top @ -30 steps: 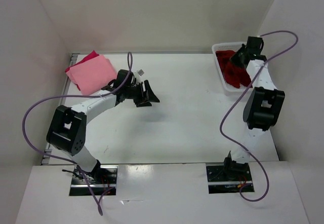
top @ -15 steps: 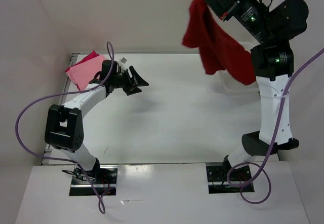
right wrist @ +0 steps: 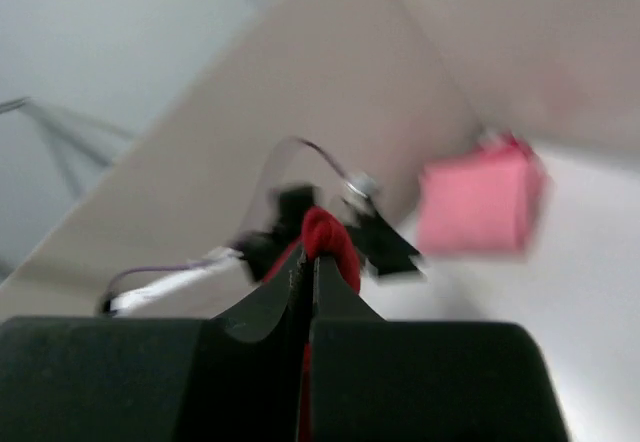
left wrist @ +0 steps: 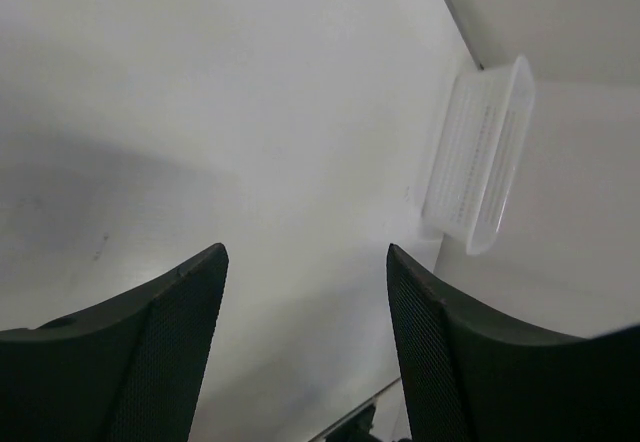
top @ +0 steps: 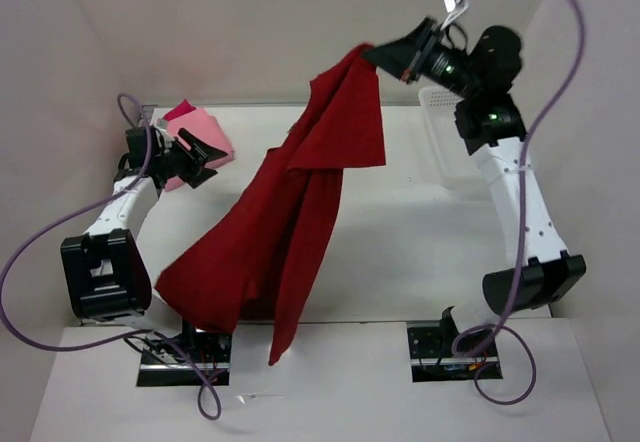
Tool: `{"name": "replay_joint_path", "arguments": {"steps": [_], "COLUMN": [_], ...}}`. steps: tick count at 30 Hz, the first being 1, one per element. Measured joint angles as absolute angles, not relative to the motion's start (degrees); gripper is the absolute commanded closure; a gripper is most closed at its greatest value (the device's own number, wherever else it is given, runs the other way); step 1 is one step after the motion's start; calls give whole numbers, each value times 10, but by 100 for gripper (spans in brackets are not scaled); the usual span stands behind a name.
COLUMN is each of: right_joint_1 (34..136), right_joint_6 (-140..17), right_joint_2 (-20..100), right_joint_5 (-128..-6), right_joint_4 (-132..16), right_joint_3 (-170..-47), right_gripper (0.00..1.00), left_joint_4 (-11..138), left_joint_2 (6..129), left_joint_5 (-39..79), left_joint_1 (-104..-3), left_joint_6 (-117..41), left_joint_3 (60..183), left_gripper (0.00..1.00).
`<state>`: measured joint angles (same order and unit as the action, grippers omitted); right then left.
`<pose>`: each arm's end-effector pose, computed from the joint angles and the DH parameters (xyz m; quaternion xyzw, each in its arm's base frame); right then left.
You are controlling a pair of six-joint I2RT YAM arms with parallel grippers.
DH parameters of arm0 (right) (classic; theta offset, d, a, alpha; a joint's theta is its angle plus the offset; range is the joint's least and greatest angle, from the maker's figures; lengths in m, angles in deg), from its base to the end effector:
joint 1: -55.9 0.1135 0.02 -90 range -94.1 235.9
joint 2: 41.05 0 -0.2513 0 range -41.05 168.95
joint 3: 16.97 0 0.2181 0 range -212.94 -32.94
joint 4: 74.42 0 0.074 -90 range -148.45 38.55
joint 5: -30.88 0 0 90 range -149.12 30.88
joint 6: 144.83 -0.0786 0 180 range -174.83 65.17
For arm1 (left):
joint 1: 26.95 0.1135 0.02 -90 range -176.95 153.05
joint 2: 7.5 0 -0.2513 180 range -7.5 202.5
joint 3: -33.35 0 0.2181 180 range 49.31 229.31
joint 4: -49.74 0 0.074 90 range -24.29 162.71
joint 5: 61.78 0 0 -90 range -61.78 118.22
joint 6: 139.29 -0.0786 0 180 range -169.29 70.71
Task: Fold and stack the t-shirts
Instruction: Move the tshirt to the center of the board
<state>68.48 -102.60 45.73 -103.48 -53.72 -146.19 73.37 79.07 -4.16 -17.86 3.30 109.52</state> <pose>0.2689 0.1163 0.5598 -0.1408 0.5897 0.5684 0.5562 0.3383 0.0115 0.2464 -0.3224 0.7952 -0.3957 0.3273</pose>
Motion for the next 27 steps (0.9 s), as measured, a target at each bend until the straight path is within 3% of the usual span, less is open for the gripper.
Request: {"name": "replay_joint_path", "arguments": {"steps": [4,8,9,10,13,15,18,23,27], "right_joint_1": [627,559,548,541,543,553,581,678,726], "right_joint_6": [-1028,-1021,-1015,-1008,-985,-967,-940,-909,-907], "right_joint_2": [451,474,474,470,440,406,377,396,416], "right_joint_5": [-998,-906,-877,-855,-802,-776,-744,-699,-690], "right_joint_4": [-572,-493,-462,-437,-400,-387,-373,-370,-357], "right_joint_3": [-1180,-973,-948,-935,-932,-938,-966,-993,-989], "right_gripper": [99,98,94,80,57,53,56,78,76], "left_joint_4": [747,781,791,800,831,863,908,954,992], "left_joint_2": [788,795,798,801,803,805,806,806,831], "left_joint_5": [-38,-26,-17,-8,21,39,67,100,139], "left_joint_1": [-138,-146,-155,-165,-202,-231,-278,-378,-449], "left_joint_6": [19,-17,-31,-45,-83,-107,-134,-153,-161], "left_joint_3": [1097,1123,1133,1140,1150,1150,1147,1099,1082], "left_gripper": [27,25,24,22,20,16,13,17,25]}}
